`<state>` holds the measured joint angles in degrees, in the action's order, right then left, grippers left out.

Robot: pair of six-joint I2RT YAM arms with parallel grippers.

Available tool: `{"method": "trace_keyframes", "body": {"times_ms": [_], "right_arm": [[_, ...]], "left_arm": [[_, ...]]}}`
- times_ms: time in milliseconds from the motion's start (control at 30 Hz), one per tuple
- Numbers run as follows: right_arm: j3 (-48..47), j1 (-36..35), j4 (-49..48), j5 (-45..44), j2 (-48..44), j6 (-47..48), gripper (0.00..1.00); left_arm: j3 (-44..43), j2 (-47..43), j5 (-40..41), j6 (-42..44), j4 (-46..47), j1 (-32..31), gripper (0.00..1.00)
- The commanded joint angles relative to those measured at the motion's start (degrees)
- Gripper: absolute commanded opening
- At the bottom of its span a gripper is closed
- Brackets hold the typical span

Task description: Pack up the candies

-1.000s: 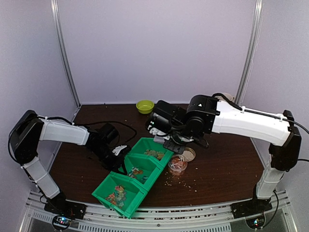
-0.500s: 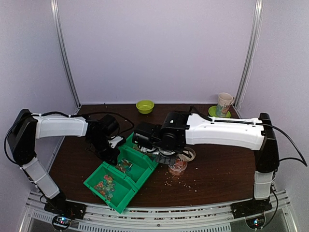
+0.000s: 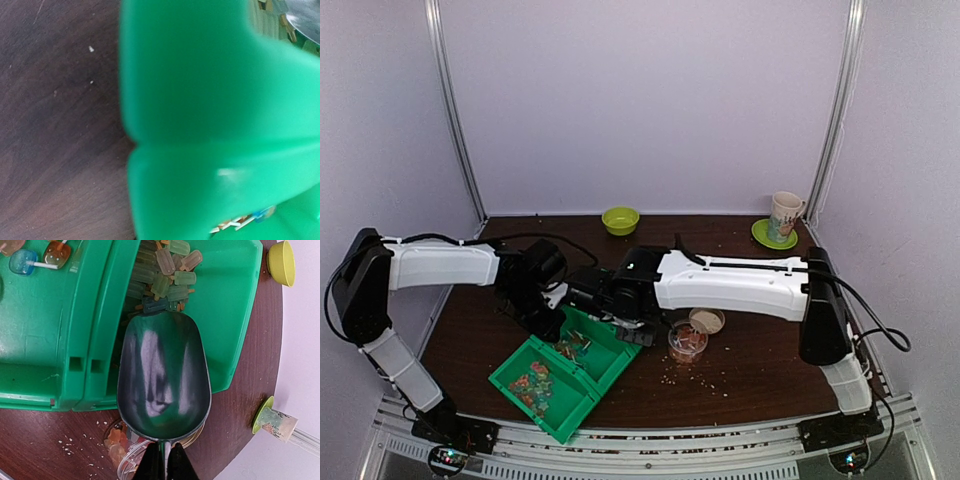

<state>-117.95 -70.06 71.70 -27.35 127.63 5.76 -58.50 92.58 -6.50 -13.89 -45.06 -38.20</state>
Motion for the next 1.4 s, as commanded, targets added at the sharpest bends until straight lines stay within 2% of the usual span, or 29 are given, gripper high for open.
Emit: {"method": "trace_keyframes", "body": {"times_ms": [0, 300, 400, 700, 1000, 1367], "right_arm": [[-3.3, 1.3, 0.8, 3.0, 4.0, 0.1, 0.0], [-1.9, 2.9, -7.6, 16.3, 6.1, -1.7, 0.0], [-0.8, 3.2, -8.6, 17.5, 5.6, -3.4, 0.0], [17.1, 4.6, -27.1, 22.3, -1.3, -7.3, 0.0], [33.5, 4.7, -50.3, 20.6, -8.9, -9.0, 0.0], [45.6, 4.8, -65.9, 15.6, -17.5, -9.7, 0.0]], "left_arm": [[-1.0, -5.4, -5.8, 0.6, 6.6, -0.4, 0.0], [-0.6, -6.7, -7.8, 0.5, 8.0, -0.4, 0.0], [-0.5, -6.8, -7.6, 0.3, 8.2, -0.4, 0.0], [-0.2, -7.0, -9.0, 0.0, 8.9, -0.2, 0.0], [0.0, -6.5, -8.6, -0.7, 8.8, 1.3, 0.0], [-0.2, -5.5, -7.8, -1.0, 7.8, 2.0, 0.0]]}}
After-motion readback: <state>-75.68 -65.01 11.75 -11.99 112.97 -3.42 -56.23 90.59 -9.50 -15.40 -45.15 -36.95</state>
